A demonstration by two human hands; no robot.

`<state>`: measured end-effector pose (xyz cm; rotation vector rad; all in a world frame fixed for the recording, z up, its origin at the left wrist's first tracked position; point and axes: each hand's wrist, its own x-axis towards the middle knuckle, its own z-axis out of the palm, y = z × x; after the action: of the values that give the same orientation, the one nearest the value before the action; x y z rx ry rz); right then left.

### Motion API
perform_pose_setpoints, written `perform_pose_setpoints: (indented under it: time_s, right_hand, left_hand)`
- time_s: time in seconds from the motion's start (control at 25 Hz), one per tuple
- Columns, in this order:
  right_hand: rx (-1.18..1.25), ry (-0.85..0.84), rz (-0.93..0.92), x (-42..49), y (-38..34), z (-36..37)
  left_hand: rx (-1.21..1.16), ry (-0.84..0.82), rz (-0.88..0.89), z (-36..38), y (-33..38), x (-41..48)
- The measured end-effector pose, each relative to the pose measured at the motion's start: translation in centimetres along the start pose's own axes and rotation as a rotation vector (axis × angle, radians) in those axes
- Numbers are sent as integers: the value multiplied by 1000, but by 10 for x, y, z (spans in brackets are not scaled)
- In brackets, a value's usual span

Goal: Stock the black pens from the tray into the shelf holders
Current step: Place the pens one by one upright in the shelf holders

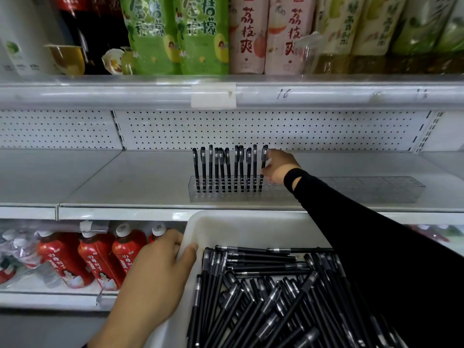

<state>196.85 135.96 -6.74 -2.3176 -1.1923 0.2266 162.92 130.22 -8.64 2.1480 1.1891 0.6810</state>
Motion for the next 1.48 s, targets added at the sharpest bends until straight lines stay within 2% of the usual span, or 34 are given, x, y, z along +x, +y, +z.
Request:
perform_pose_setpoints:
  time_s: [0.32,0.84,1.16,1.4,1.48]
  right_hand:
    - [-63,-12,4,-5,4,-10]
    - [118,-39,67,-12,19,-11]
    - [263,-19,-44,-41,24,-31]
    - [264,-51,-234,-93,15,-54]
    - [255,-48,-236,-108,19,-52]
  left_hand:
    - [12,16,0,-1,3,-1]
    - [10,13,-9,-1,3,-2]
    - [-13,0,-14,-1,-1,1]
    - [-13,0,-21,-2,1,0]
    - [-5,-5,-17,-1,2,-1]
